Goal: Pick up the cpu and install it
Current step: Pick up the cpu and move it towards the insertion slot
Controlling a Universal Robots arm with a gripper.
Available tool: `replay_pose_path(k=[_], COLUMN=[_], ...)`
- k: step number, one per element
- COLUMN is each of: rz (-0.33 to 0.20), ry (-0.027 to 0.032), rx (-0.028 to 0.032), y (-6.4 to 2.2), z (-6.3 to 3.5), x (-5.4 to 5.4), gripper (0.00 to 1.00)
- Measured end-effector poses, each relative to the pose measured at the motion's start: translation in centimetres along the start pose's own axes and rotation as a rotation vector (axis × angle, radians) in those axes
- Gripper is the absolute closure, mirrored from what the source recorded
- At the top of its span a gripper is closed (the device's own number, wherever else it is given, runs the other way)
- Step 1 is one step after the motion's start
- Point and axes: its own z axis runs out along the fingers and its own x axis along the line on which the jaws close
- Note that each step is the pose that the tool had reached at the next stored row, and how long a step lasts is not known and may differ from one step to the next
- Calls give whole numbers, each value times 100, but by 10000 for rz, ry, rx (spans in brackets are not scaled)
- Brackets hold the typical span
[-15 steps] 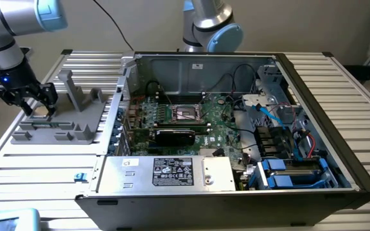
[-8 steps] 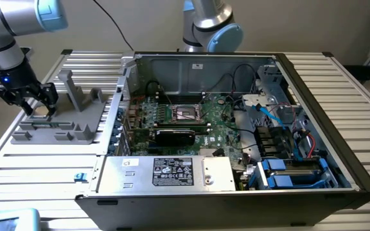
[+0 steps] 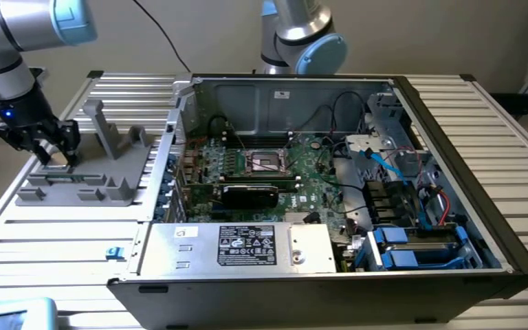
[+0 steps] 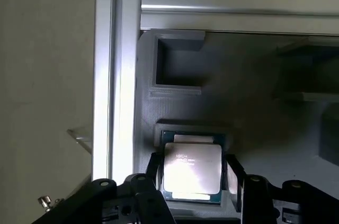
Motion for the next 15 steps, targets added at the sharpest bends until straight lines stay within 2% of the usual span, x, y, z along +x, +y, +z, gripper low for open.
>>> replay_pose_path(k=[1, 5, 7, 15], rz=[10, 51, 63, 68], ry=[4, 20, 22, 51], rx=[-1, -3, -4, -4], y=[0, 0, 1, 7], z=[1, -1, -32, -378], x=[0, 0, 0, -3], gripper=[44, 44, 44, 44])
